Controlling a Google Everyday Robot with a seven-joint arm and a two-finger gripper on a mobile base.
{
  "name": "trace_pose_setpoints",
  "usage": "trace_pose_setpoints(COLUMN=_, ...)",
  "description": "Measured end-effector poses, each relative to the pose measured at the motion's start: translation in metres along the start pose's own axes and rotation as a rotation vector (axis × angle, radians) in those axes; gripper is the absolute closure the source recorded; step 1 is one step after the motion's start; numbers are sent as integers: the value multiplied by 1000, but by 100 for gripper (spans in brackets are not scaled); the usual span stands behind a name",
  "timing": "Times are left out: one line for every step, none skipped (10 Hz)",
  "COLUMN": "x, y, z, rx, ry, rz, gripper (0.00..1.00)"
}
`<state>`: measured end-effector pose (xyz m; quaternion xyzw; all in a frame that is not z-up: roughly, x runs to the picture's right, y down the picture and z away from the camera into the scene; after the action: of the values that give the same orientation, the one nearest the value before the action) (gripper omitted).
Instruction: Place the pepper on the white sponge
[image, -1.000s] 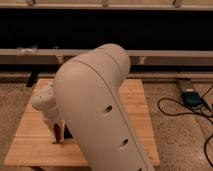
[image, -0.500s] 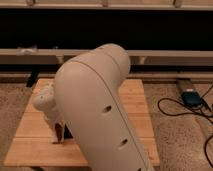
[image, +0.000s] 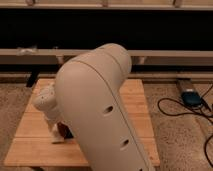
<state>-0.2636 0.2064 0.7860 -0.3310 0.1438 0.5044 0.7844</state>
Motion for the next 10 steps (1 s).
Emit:
trace_pose_setpoints(x=0, y=0, z=0, rx=0, ry=-1, rz=0, gripper=20)
trace_pose_setpoints(x=0, y=0, z=0, rx=0, ry=-2, rz=0, gripper=20)
trace_pose_setpoints(x=0, y=0, z=-1, rx=1, ry=-3, rz=1, gripper=20)
trace_pose_setpoints(x=1, y=0, z=-1, rx=2, ry=-4, rz=2, gripper=20)
trace_pose_setpoints(x=1, y=1, z=-1, rx=3, ry=-8, rz=2, gripper=20)
trace_pose_setpoints(x=1, y=1, z=-2, rx=4, ry=-10, rz=2, gripper=20)
trace_pose_setpoints(x=2, y=1, z=-2, rx=5, ry=-10, rz=4, gripper=20)
trace_pose_setpoints(x=1, y=1, z=-3, rx=5, ry=-12, rz=2, gripper=20)
trace_pose_setpoints(x=1, y=1, z=-3, rx=5, ry=-12, rz=2, gripper=20)
trace_pose_setpoints(x=1, y=1, z=-3, rx=5, ry=-12, rz=1, gripper=20)
